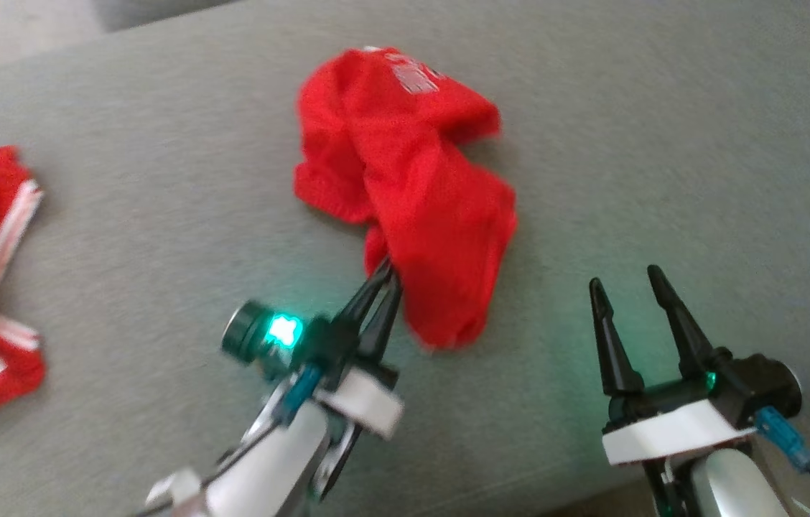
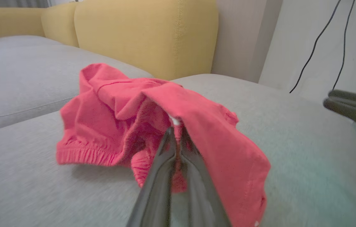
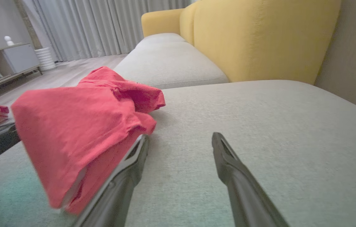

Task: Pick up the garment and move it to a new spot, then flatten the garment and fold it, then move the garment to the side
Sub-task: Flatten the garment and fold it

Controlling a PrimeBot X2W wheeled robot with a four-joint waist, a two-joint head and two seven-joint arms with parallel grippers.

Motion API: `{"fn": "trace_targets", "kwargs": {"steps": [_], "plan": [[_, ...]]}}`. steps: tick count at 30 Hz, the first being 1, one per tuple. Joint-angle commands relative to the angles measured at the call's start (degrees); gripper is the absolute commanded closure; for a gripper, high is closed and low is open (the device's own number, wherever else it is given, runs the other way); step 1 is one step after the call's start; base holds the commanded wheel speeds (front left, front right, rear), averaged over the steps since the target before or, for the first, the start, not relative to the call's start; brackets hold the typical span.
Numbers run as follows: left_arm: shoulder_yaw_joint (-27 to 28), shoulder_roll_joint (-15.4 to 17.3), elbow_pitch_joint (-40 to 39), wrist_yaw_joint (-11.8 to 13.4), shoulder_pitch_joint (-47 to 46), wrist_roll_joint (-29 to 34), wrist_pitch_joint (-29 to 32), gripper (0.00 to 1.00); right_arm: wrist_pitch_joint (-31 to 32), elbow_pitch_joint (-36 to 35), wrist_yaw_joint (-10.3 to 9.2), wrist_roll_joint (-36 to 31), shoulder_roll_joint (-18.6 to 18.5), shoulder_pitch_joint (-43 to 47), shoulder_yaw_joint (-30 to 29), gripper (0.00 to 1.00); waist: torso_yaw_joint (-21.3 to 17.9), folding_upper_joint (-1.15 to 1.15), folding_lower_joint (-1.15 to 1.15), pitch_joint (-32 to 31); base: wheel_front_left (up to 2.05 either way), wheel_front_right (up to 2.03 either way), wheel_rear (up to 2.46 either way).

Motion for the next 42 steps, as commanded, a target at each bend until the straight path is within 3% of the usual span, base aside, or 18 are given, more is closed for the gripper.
{"fn": "trace_targets", "kwargs": {"steps": [1, 5, 8, 10, 12, 14, 16, 21, 27, 33, 34, 35, 36, 42], "plan": [[2.60, 2.24, -3.93, 0.65, 1.73, 2.23, -0.35, 1.00, -0.22, -1.28, 0.22, -0.57, -0.29, 0.56, 1.02, 0.00, 6.73, 0.00, 0.00, -4.97, 0.00, 0.00, 0.00], [3.13, 6.46, -7.46, 4.37, 3.75, 6.90, -0.34, 1.00, -0.22, -0.71, 0.22, -0.63, -0.29, 1.52, 0.79, 0.00, 10.88, 0.00, 0.00, -7.78, 0.00, 0.00, 0.00], [-0.22, 8.96, -9.94, 4.60, 1.34, 12.47, 1.61, 1.00, -0.22, -0.19, 0.22, -0.44, -0.29, 1.81, 1.81, 0.00, 11.87, 0.00, 0.00, -9.06, 0.00, 0.00, 0.00], [-4.61, 9.05, -10.95, 1.63, -0.51, 15.56, 4.09, 1.00, -0.22, -0.06, 0.22, -0.26, -0.29, 1.78, 2.48, 0.00, 11.61, 0.00, 0.00, -9.33, 0.00, 0.00, 0.00], [-9.65, 8.21, -10.04, -3.56, -1.29, 16.75, 7.22, 1.00, -0.22, -0.03, 0.22, 0.10, -0.29, 1.66, 2.97, 0.00, 10.63, 0.00, 0.00, -9.27, 0.00, 0.00, 0.00], [-12.92, 7.26, -8.08, -7.19, -1.01, 16.63, 9.50, 1.00, -0.22, 0.05, 0.22, 0.27, -0.29, 1.51, 3.08, 0.00, 9.32, 0.00, 0.00, -9.09, 0.00, 0.00, 0.00], [-13.64, 6.70, -6.10, -8.04, -0.04, 15.65, 10.70, 1.00, -0.22, 0.03, 0.22, 0.27, -0.29, 1.53, 2.82, 0.00, 8.12, 0.00, 0.00, -9.05, 0.00, 0.00, 0.00], [-9.96, 6.10, -4.31, -4.97, 3.65, 11.09, 9.50, 1.00, -0.22, -0.07, 0.22, 0.39, -0.29, 2.39, 1.23, 0.00, 7.55, 0.00, 0.00, -9.40, 0.00, 0.00, 0.00], [-2.70, 7.86, -2.79, -1.10, 11.35, 2.16, 8.66, 1.00, -0.22, 0.21, 0.22, 0.52, -0.29, 4.06, 0.79, 0.00, 9.48, 0.00, 0.00, -11.32, 0.00, 0.00, 0.00], [2.58, 7.94, -3.33, -1.81, 17.94, -6.79, 6.33, 1.00, -0.22, 0.60, 0.22, 0.40, -0.29, 5.31, 1.34, 0.00, 12.25, 0.00, 0.00, -13.29, 0.00, 0.00, 0.00], [2.35, 7.90, -3.81, -2.54, 18.41, -7.16, 5.85, 0.97, -0.22, 0.63, 0.22, 0.37, -0.29, 5.47, 1.34, 0.00, 12.53, 0.00, 0.00, -13.45, 0.00, 0.00, 0.00], [1.67, 8.02, -4.26, -3.41, 18.67, -7.05, 5.62, 0.53, -0.22, 0.65, 0.22, 0.34, -0.29, 5.61, 1.30, 0.00, 12.76, 0.00, 0.00, -13.58, 0.00, 0.00, 0.00], [0.80, 8.29, -4.65, -4.21, 18.79, -6.63, 5.59, 0.00, -0.22, 0.68, 0.22, 0.31, -0.29, 5.70, 1.29, 0.00, 12.91, 0.00, 0.00, -13.66, 0.00, 0.00, 0.00], [-2.05, 9.41, -6.11, -5.23, 17.95, -3.98, 5.92, 0.00, -0.22, 0.94, 0.22, 0.20, -0.29, 5.48, 1.57, 0.00, 12.93, 0.00, 0.00, -13.65, 0.00, 0.00, 0.00]]}}
